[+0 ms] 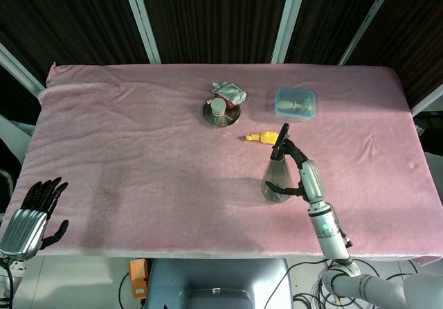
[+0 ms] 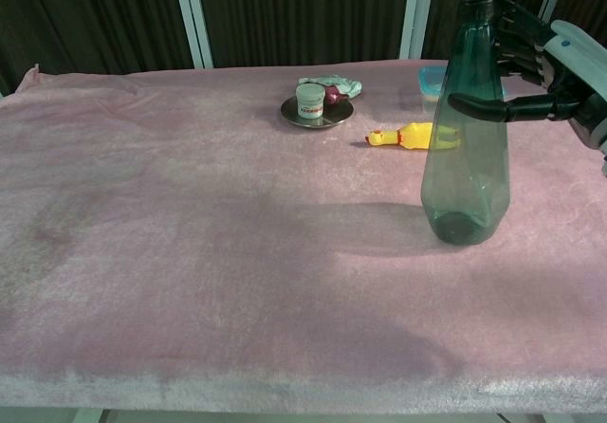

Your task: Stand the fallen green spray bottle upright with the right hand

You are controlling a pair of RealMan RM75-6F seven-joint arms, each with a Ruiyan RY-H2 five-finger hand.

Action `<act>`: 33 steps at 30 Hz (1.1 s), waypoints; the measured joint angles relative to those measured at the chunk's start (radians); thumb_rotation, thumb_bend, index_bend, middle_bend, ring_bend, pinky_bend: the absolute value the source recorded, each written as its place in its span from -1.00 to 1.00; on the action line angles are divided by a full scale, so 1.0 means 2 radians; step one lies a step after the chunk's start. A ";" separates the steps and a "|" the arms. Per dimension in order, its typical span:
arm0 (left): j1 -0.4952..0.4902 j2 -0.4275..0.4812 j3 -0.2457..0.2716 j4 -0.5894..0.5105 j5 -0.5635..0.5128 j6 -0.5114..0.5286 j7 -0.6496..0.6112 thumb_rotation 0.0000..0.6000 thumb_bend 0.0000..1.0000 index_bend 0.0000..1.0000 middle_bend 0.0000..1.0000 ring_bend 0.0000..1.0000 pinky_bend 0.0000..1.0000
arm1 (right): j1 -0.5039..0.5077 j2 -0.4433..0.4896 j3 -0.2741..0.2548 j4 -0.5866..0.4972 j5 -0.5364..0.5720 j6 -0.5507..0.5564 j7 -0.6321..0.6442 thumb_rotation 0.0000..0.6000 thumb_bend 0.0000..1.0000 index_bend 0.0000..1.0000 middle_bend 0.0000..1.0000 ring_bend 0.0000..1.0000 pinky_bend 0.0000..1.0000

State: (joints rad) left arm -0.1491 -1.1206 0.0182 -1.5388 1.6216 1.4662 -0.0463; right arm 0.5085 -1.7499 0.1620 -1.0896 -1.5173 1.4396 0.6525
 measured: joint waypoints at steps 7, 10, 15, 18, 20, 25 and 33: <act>0.000 0.000 0.000 -0.001 -0.001 0.000 0.002 1.00 -0.22 -1.00 -1.00 -1.00 -1.00 | -0.013 0.015 -0.008 -0.008 -0.005 0.004 0.004 1.00 -0.49 -0.73 -0.31 -0.54 -0.24; 0.000 0.000 0.000 -0.002 0.000 -0.001 0.003 1.00 -0.21 -1.00 -1.00 -1.00 -1.00 | -0.016 0.020 -0.009 -0.011 -0.007 0.005 0.004 1.00 -0.49 -0.73 -0.31 -0.54 -0.24; 0.001 0.001 0.000 -0.003 -0.001 0.000 0.003 1.00 -0.21 -1.00 -1.00 -1.00 -1.00 | -0.027 0.029 -0.016 -0.017 -0.014 0.015 0.006 1.00 -0.49 -0.73 -0.31 -0.54 -0.24; 0.000 0.001 0.000 -0.003 -0.001 -0.001 0.003 1.00 -0.21 -1.00 -1.00 -1.00 -1.00 | -0.034 0.039 -0.023 -0.023 -0.020 0.021 0.005 1.00 -0.51 -0.73 -0.32 -0.54 -0.24; 0.000 0.001 0.001 -0.003 0.000 -0.001 0.004 1.00 -0.21 -1.00 -1.00 -1.00 -1.00 | -0.039 0.047 -0.028 -0.030 -0.025 0.025 0.002 1.00 -0.53 -0.73 -0.32 -0.54 -0.24; 0.001 0.001 0.001 -0.004 0.000 0.001 0.004 1.00 -0.22 -1.00 -1.00 -1.00 -1.00 | -0.050 0.070 -0.042 -0.049 -0.039 0.034 -0.008 1.00 -0.57 -0.73 -0.35 -0.54 -0.24; 0.002 0.001 0.001 -0.004 0.002 0.003 0.004 1.00 -0.21 -1.00 -1.00 -1.00 -1.00 | -0.086 0.123 -0.065 -0.093 -0.053 0.062 -0.070 1.00 -0.61 -0.79 -0.46 -0.60 -0.27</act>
State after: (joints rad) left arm -0.1456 -1.1181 0.0207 -1.5463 1.6247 1.4726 -0.0391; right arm 0.3368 -1.5032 0.0315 -1.2746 -1.6224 1.5633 0.5118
